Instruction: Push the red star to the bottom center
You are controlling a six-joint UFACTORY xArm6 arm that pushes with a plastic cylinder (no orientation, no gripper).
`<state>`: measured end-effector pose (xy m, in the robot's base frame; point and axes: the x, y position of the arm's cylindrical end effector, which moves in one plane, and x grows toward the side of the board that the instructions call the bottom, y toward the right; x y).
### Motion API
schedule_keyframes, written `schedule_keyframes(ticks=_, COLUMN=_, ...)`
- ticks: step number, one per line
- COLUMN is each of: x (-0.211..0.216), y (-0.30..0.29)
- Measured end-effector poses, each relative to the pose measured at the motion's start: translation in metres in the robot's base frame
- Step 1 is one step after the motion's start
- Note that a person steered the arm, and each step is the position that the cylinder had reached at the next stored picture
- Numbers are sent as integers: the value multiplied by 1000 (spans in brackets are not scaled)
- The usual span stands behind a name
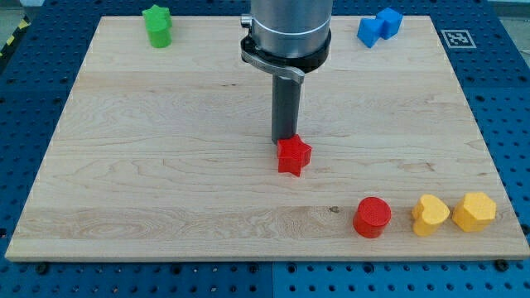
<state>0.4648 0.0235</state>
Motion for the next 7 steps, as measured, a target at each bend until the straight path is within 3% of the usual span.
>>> schedule_keyframes(ticks=1, x=-1, y=10)
schedule_keyframes(ticks=5, x=73, y=11)
schedule_keyframes(ticks=7, x=88, y=11)
